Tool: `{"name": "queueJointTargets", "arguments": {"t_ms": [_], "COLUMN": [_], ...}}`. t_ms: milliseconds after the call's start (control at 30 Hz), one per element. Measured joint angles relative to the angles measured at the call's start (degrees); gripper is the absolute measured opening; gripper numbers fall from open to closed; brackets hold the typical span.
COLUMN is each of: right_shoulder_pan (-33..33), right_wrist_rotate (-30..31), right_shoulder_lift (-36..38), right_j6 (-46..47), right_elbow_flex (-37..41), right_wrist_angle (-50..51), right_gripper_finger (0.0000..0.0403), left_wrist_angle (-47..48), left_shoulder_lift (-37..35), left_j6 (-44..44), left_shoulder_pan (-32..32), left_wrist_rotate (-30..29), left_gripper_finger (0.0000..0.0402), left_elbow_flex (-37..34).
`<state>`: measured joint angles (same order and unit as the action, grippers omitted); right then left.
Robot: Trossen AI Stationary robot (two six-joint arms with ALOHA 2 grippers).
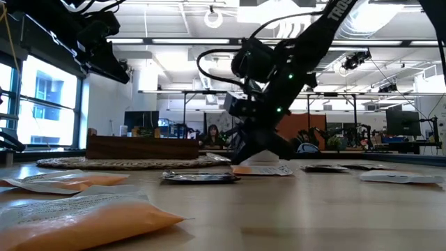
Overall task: Pick & Place Tea
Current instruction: Put the black tea bag into the right section of the wooden organizer
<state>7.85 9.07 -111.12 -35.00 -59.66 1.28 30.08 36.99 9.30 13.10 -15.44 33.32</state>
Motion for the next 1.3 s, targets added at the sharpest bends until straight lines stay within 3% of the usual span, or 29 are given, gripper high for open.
{"name": "queueJointTargets", "arguments": {"t_ms": [367,633,767,900,1100,1300], "right_shoulder_pan": [-0.5,-0.78,-0.78,-0.89,-0.89,-0.89], "right_wrist_rotate": [-0.95,-1.21,-1.3,-1.36,-5.03,-6.92], "right_shoulder_lift": [2.35,2.39,2.39,2.4,2.48,2.5], "right_j6": [2.91,2.99,3.02,3.03,3.23,6.54], "right_elbow_flex": [-0.09,-0.11,-0.13,-0.13,-0.17,-0.2], "right_wrist_angle": [-0.42,-1.8,-2.01,-2.18,-6.54,-10.1], "right_gripper_finger": [0.0003,0.0001,0.0002,0.0001,0.0001,0.0001], "left_wrist_angle": [-0.51,-0.83,-6.2,-12.0,-20.71,-28.94], "left_shoulder_lift": [-0.02,0.0,0.2,1.89,9.74,22.67], "left_j6": [1.06,0.34,-2.64,-3.54,-11.51,-21.58], "left_shoulder_pan": [0.0,0.0,0.0,0.0,-0.03,0.0], "left_wrist_rotate": [-2.91,1.14,-1.54,0.22,9.26,13.46], "left_gripper_finger": [0.0096,0.0096,0.0096,0.0096,0.0101,0.0138], "left_elbow_flex": [0.0,-0.58,-1.24,-1.99,-2.05,-2.08]}}
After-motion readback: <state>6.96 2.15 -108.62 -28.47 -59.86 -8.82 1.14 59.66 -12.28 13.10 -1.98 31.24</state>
